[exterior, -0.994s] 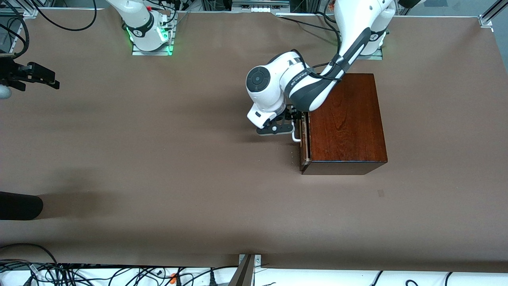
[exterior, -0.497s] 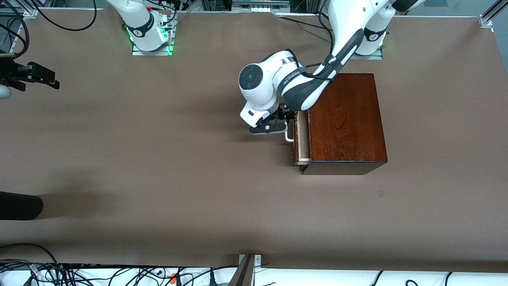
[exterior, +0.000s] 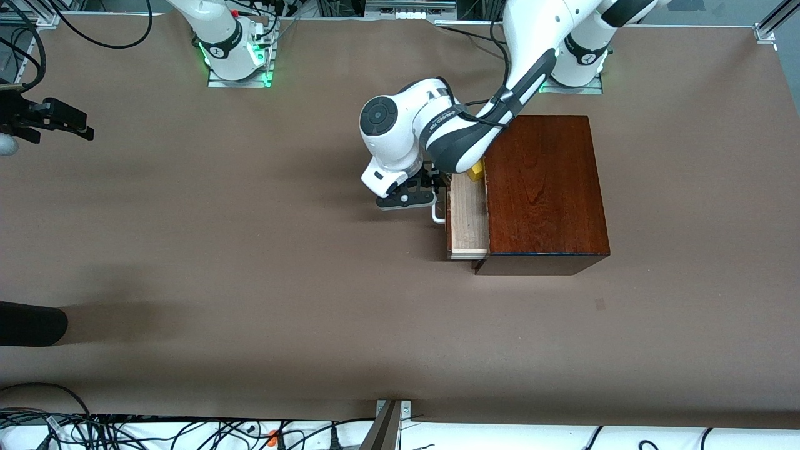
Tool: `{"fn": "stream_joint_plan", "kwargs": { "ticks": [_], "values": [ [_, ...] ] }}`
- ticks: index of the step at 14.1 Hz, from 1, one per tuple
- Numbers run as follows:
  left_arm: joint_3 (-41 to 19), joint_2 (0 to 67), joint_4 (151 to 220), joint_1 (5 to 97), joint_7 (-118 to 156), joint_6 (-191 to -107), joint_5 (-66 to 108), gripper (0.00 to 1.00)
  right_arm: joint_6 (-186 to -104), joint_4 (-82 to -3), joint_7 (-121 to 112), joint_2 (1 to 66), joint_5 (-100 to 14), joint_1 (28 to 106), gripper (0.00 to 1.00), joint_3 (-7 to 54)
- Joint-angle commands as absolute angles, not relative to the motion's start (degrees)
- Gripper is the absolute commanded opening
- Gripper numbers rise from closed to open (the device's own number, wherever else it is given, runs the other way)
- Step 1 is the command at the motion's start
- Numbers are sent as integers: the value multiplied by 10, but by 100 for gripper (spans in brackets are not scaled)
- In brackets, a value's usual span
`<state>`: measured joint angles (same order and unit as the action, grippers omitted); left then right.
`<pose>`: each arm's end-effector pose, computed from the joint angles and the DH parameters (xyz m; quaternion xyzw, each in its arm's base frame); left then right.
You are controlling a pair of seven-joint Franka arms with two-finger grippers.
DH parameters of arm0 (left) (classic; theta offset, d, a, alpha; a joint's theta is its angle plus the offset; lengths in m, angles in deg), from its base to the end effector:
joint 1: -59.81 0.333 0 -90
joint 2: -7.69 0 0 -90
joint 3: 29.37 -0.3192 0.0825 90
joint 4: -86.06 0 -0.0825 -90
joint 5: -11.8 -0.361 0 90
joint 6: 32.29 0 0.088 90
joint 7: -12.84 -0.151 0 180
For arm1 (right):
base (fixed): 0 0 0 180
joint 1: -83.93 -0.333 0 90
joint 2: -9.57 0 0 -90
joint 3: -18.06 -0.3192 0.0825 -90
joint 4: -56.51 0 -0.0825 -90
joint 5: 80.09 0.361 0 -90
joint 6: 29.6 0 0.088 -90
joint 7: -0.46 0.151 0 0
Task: Open drawer, take yellow block, close drawer
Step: 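Pull the drawer open by its handle with the left gripper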
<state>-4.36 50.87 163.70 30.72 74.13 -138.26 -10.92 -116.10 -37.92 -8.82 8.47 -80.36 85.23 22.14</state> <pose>0.4794 -0.4914 0.2575 -0.9947 -0.0283 0.0217 0.0962 0.5086 -0.0489 0.5547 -0.9976 -0.0340 0.0593 0.0059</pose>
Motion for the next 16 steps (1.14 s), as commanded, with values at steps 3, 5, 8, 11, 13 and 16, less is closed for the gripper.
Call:
{"fn": "stream_joint_plan", "kwargs": {
  "ticks": [3,5,8,11,13,16],
  "values": [
    [-38,551,1568,276,767,-1406,-113,100,-1157,-381,-90,81,-795,858,100,218],
    [-38,555,1561,269,771,-1426,-113,100,-1156,-381,-90,81,-795,858,100,218],
    [-37,559,1554,265,771,-1428,-113,100,-1156,-381,-90,81,-795,858,100,218],
    [-37,563,1543,261,771,-1436,-112,100,-1157,-381,-90,81,-795,858,100,218],
    [-37,563,1543,260,772,-1438,-112,100,-1156,-381,-90,81,-795,858,100,218],
    [-37,563,1531,258,772,-1438,-112,100,-1156,-381,-90,81,-795,858,100,219]
  ]
}}
